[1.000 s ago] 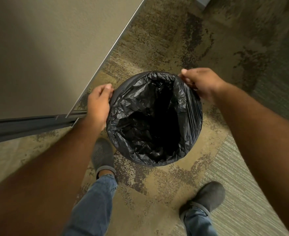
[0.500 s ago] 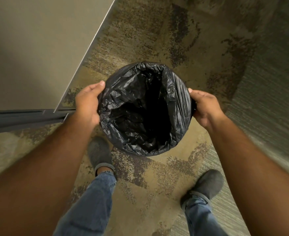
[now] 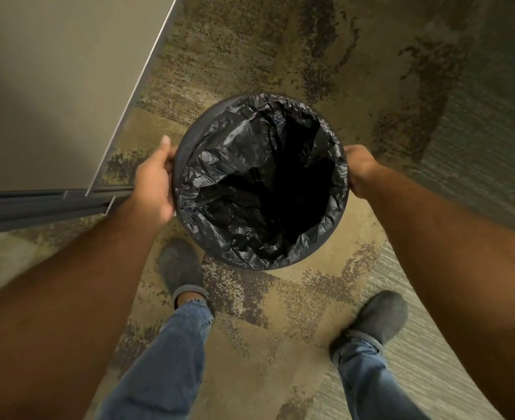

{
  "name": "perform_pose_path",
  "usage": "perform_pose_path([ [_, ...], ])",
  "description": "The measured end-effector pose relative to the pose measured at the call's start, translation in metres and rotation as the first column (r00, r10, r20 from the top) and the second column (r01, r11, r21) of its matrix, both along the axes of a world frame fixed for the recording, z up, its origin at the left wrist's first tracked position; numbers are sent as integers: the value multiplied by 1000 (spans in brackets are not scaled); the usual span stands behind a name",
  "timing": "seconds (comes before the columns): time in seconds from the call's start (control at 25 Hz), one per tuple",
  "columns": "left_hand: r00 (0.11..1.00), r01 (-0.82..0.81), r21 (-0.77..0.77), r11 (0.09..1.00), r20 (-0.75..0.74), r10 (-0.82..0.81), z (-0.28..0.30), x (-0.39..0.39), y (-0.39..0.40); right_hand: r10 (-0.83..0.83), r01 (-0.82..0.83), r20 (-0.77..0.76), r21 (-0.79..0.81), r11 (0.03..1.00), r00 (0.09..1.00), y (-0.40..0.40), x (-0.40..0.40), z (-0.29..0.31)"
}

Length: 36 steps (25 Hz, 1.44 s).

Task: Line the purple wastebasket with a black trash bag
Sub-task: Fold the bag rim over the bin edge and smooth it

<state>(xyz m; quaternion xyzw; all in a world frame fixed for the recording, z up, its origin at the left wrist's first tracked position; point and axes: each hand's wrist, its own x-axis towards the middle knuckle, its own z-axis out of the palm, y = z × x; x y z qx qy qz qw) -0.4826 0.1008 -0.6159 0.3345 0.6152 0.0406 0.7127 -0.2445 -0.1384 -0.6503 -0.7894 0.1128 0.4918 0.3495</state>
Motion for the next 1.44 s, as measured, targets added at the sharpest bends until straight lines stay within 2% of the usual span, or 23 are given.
perform_pose_path([
  [0.08,996,81,104,991,17,-83,12,8,2,-127,124,45,66,990,991,-2,-3,8],
  [0.2,983,171,296,940,-111,-144,17,20,8,-305,294,44,174,940,951,-16,-13,32],
  [0.4,999,20,319,947,-49,-4,17,30,4,-355,297,160,298,907,921,-23,-42,50],
  [0.52,998,2,244,970,-61,13,17,33,13,-474,425,96,317,848,875,-17,-49,48],
  [0.68,982,74,24,997,-173,-68,0,31,35,-557,567,-123,285,773,821,-10,-42,40],
  [0.8,962,147,-141,979,-212,-174,-14,37,45,-464,512,-228,246,823,856,-4,-28,34],
  [1.0,898,211,-232,949,-337,-282,-37,33,50,-370,416,-200,303,857,907,-15,-12,42],
  [1.16,917,190,-246,950,-301,-261,-20,25,37,-383,440,-236,279,854,893,-37,-27,50],
  [1.24,934,171,-152,973,-289,-209,-11,23,29,-433,505,-279,288,813,857,-44,-34,49],
  [1.32,963,128,137,982,-253,-91,1,27,22,-474,576,-344,320,752,810,-47,-38,45],
  [1.36,959,179,308,934,-265,-96,8,33,21,-482,599,-371,336,727,793,-46,-40,46],
  [1.44,929,358,571,739,-296,-222,21,51,20,-498,648,-429,355,674,753,-43,-42,46],
])
